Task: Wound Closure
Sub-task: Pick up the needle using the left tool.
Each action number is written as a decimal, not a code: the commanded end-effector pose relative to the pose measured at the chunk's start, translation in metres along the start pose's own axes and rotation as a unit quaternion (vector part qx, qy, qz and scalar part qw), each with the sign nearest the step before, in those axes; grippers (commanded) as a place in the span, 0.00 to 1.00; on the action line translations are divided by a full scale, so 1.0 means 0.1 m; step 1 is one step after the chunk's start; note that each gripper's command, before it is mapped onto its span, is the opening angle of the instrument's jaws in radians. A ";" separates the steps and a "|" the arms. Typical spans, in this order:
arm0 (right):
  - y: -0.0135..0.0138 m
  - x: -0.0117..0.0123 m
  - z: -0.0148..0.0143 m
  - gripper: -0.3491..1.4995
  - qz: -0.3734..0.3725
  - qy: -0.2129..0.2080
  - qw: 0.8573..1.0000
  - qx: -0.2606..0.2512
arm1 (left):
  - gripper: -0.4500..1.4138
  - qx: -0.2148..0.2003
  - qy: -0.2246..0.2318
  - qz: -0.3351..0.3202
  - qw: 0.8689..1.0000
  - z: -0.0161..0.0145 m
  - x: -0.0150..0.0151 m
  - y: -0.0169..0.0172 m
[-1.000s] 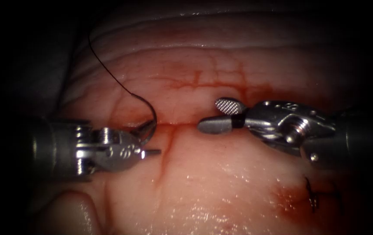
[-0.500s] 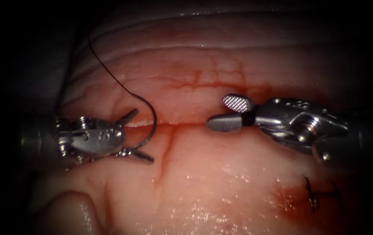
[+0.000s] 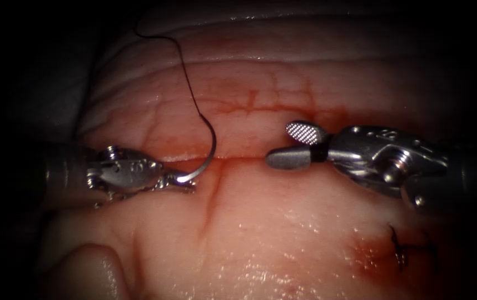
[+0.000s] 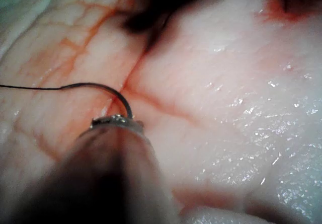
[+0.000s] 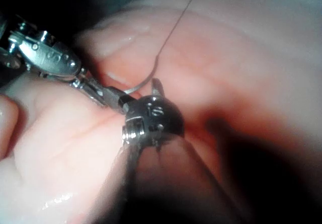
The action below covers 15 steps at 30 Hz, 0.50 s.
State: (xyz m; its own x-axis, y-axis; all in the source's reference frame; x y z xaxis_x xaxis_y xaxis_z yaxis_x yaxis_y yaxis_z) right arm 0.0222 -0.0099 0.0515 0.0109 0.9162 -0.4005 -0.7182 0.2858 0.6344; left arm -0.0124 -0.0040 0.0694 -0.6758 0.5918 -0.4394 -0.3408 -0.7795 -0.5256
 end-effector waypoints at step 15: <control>-0.004 -0.004 0.009 0.91 0.003 0.000 1.000 0.000 | 0.00 0.072 0.023 0.069 0.995 -0.044 0.038 0.022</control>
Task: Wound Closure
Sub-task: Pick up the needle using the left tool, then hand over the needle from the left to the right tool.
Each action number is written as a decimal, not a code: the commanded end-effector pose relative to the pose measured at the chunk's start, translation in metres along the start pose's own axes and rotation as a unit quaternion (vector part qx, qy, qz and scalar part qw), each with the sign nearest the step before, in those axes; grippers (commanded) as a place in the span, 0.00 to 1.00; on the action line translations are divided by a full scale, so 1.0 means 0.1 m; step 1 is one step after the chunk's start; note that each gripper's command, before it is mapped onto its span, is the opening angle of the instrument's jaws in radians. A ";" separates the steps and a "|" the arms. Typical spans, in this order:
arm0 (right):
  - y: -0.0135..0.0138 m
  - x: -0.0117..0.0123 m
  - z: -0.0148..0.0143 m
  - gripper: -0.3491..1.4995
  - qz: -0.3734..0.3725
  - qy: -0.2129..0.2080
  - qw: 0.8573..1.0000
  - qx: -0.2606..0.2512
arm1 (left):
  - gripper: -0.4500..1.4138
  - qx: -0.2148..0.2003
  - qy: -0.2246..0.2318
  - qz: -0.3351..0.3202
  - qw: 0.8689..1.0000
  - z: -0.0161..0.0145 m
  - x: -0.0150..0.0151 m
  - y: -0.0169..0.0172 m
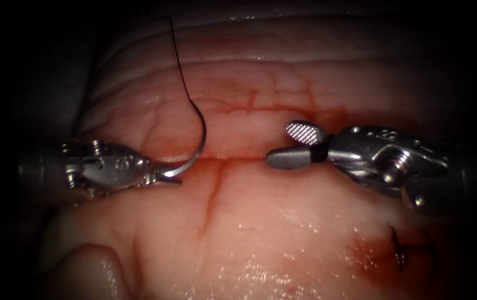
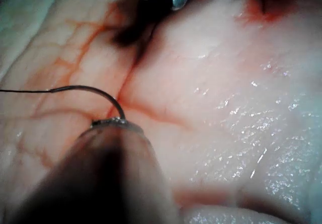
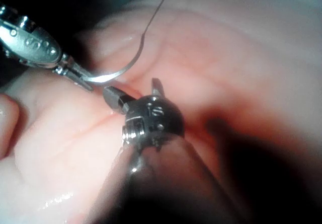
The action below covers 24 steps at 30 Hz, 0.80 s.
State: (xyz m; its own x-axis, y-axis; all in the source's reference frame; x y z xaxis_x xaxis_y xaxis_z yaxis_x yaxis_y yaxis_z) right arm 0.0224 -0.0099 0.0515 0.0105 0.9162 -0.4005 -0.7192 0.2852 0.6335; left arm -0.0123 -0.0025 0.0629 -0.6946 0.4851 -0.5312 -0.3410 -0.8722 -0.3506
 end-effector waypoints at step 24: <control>-0.020 -0.002 0.027 0.91 0.084 -0.005 0.996 -0.007 | 0.00 0.198 -0.043 0.185 0.962 -0.001 0.059 0.057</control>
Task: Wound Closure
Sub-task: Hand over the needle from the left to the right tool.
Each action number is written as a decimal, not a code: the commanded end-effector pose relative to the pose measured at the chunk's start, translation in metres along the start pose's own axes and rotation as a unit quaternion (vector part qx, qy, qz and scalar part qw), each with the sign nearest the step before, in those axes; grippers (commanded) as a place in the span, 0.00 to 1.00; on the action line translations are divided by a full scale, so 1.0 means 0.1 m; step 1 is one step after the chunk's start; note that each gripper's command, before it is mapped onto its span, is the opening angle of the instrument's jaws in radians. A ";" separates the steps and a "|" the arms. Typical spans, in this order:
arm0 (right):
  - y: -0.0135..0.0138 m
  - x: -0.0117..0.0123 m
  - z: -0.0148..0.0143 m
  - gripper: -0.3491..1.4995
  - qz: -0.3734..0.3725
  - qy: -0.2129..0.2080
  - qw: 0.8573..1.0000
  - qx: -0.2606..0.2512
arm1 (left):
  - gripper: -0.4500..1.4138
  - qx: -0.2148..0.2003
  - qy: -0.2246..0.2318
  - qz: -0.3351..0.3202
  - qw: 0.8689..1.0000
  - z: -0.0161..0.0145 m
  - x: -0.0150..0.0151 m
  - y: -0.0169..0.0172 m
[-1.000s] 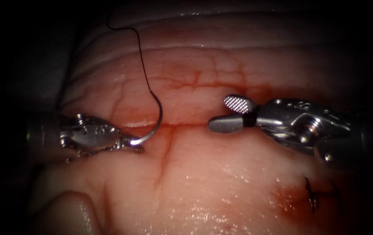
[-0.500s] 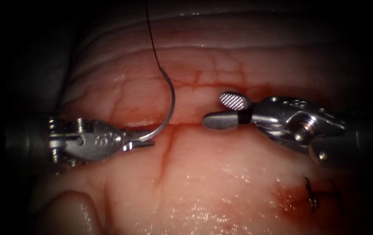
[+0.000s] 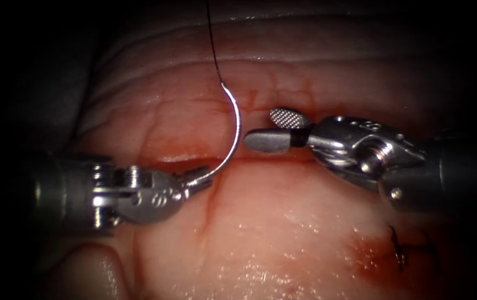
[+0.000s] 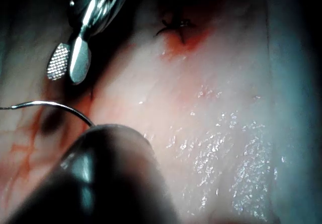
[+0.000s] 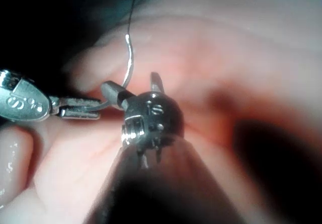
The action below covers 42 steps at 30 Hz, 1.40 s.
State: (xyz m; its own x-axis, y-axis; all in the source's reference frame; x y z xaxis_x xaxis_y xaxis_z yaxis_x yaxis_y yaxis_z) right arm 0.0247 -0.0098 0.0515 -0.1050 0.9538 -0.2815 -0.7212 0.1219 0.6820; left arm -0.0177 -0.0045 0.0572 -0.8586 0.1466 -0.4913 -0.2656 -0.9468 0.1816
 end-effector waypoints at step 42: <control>-0.005 0.010 0.013 0.00 0.019 0.034 0.998 0.045 | 0.47 0.003 0.167 -0.063 0.984 -0.021 0.037 -0.014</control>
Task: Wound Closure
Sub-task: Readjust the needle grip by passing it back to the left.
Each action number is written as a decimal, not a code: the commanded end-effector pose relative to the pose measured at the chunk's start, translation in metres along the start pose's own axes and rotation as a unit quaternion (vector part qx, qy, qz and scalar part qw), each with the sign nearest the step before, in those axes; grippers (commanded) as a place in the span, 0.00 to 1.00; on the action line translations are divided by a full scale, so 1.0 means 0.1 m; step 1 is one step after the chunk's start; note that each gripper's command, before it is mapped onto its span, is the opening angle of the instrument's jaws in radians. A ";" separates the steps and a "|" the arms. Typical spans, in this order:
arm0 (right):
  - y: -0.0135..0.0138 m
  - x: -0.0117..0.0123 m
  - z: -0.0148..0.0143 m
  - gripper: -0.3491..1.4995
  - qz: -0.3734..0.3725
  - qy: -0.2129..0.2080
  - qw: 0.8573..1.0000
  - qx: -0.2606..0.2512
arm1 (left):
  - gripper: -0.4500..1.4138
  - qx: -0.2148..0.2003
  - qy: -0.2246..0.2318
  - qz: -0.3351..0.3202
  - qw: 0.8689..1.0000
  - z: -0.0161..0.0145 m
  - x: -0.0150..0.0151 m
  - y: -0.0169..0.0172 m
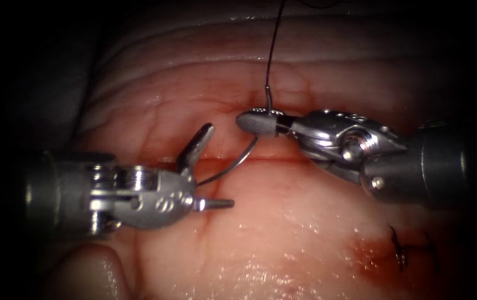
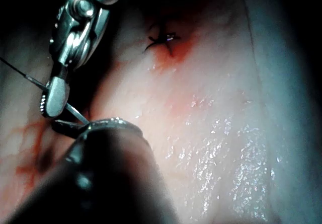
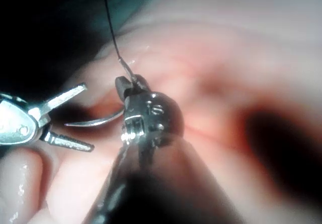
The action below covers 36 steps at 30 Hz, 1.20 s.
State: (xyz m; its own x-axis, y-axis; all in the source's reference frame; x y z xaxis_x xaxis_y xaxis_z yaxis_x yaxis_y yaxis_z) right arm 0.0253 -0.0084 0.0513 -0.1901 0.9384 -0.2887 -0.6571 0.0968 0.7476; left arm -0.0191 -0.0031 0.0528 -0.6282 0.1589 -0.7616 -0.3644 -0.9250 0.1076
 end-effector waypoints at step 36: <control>-0.011 0.014 -0.004 0.00 -0.318 0.089 0.935 0.132 | 0.71 -0.365 0.060 -0.435 0.821 0.079 -0.058 -0.036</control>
State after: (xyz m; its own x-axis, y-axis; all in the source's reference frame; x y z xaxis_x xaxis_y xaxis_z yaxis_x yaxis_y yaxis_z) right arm 0.0248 -0.0071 0.0494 0.0437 0.5924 -0.8045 -0.4803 0.7185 0.5030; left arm -0.0193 0.0019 0.0616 -0.2594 0.8787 -0.4009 -0.1022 -0.4377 -0.8933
